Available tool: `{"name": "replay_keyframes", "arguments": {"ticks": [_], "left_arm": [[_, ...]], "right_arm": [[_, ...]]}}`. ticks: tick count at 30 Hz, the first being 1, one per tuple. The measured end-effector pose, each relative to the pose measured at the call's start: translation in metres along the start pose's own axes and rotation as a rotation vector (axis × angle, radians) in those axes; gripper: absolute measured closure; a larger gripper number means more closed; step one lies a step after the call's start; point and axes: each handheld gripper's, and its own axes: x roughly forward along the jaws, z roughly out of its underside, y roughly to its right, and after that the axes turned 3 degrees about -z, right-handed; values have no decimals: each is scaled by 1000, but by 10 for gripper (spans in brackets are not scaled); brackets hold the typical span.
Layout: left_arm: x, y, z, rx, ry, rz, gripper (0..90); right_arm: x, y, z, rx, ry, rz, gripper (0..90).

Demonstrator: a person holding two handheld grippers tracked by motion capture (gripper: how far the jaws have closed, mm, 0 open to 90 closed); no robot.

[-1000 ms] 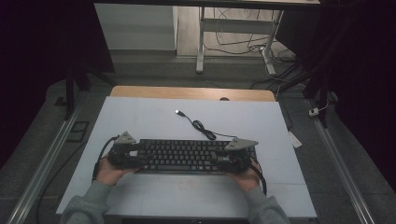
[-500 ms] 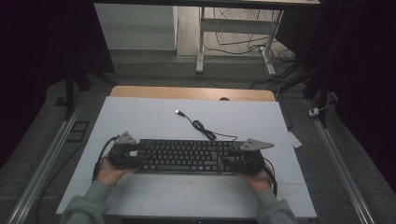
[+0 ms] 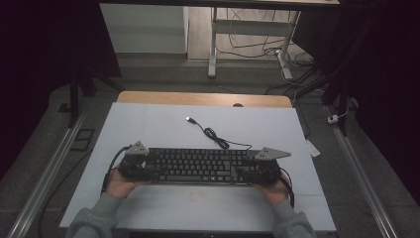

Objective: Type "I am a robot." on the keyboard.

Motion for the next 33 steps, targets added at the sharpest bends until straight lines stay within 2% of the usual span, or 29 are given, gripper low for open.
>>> {"name": "replay_keyframes", "arguments": {"ticks": [11, 14, 17, 24, 33], "left_arm": [[7, 15, -2, 47, -13, 46, 500], [12, 19, -1, 62, -30, 44, 556], [16, 22, 0, 75, -43, 40, 650], [23, 29, 1, 99, -57, 63, 889], [37, 36, 3, 119, -95, 63, 891]], "right_arm": [[1, 0, 0, -7, -14, 3, 523], [1, 0, 0, -3, -10, -4, 523], [1, 0, 0, 0, -8, -3, 522], [1, 1, 0, 1, -9, -3, 522], [1, 0, 0, -1, -12, -3, 522]]}}
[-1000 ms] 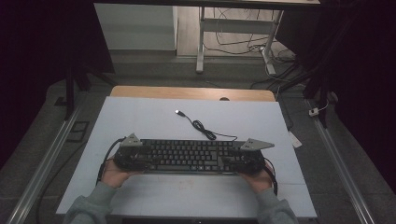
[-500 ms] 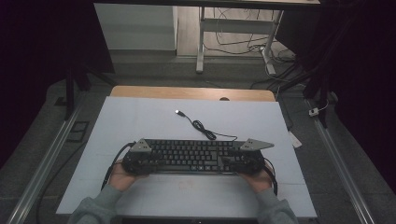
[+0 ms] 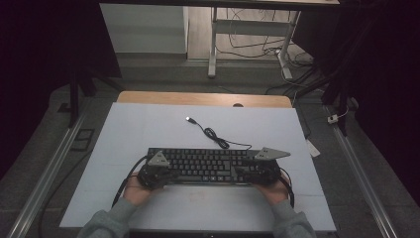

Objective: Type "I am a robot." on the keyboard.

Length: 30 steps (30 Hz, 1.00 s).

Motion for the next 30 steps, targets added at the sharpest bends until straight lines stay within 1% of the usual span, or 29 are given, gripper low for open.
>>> {"name": "replay_keyframes", "arguments": {"ticks": [6, 8, 15, 19, 21, 22, 23, 25, 27, 28, 30], "left_arm": [[7, 2, 1, 3, -20, -6, 891], [9, 3, 0, 7, -22, -6, 891], [12, 2, 0, -1, -23, -18, 890], [16, 1, 1, 5, -39, -21, 890], [18, 1, 1, 6, -37, -22, 890], [19, 2, 1, 15, -46, -35, 890], [20, 3, 2, 23, -37, -39, 891], [19, 4, 1, 31, -44, -47, 891], [18, 5, 1, 32, -41, -52, 891], [17, 5, 1, 41, -37, -56, 891], [11, 4, 0, 36, -1, -55, 891]], "right_arm": [[1, -1, 0, -1, -7, 4, 522], [1, -1, 0, -2, -8, 4, 522], [1, -1, 0, 0, -9, 5, 521], [1, -1, 0, -2, -10, 6, 521], [1, -1, 0, -1, -10, 6, 521], [1, -1, 0, 0, -9, 5, 521], [1, -1, 0, 0, -10, 9, 521], [1, -1, 0, -3, -11, 9, 521], [1, -1, 0, -2, -9, 5, 521], [1, -1, 0, -2, -9, 5, 521], [1, -1, 0, -2, -8, 5, 521]]}}
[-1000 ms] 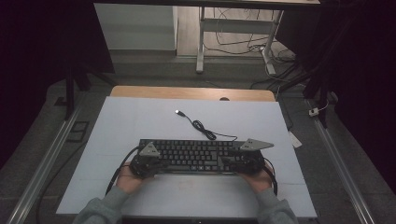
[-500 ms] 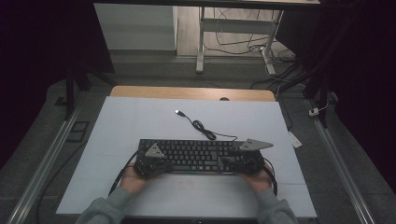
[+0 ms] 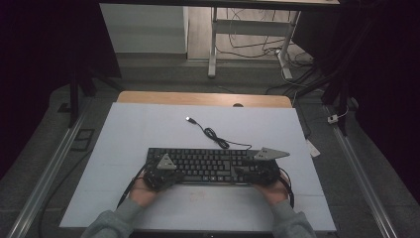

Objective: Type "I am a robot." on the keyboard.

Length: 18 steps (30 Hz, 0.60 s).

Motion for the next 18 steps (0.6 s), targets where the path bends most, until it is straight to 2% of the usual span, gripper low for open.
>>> {"name": "replay_keyframes", "arguments": {"ticks": [4, 7, 10, 12, 15, 18], "left_arm": [[-12, -3, -1, -24, 57, -1, 891], [-18, -7, -1, -44, 77, 11, 887], [-22, -10, -1, -64, 86, 30, 839], [-24, -12, 0, -68, 89, 36, 771], [-27, -13, 0, -85, 99, 29, 617], [-29, -15, -1, -98, 102, 24, 521]], "right_arm": [[-1, 1, 0, 2, 2, 3, 521], [0, 1, 0, 3, 0, 1, 521], [0, 1, 0, 1, -2, 1, 521], [0, 1, 0, 2, -1, 1, 520], [-1, 1, 0, 3, -1, 6, 520], [-1, 1, 0, 3, 0, 2, 520]]}}
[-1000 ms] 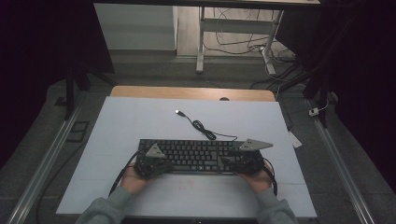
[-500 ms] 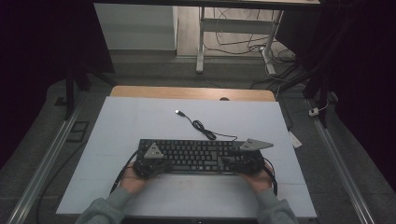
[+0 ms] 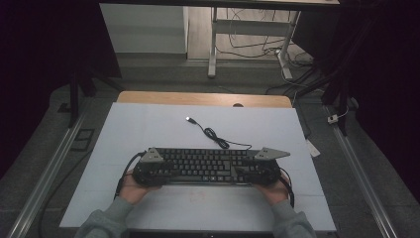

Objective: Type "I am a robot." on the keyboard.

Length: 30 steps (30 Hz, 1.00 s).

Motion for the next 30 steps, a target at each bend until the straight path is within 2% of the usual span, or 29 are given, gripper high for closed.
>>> {"name": "replay_keyframes", "arguments": {"ticks": [3, 8, 17, 24, 30], "left_arm": [[-2, -2, 0, -16, 1, -2, 459], [-8, -7, -1, -30, 5, -11, 421], [-18, -17, 0, -56, 24, -28, 401], [-24, -27, 3, -88, 29, -59, 398], [-25, -32, 5, -100, 23, -87, 397]], "right_arm": [[0, 0, 0, -2, -3, 0, 518], [-1, 0, 1, 0, -3, 4, 516], [-5, 1, 2, 9, 10, 5, 515], [-7, 1, 4, 14, 15, 5, 515], [-8, 2, 5, 12, 12, 9, 515]]}}
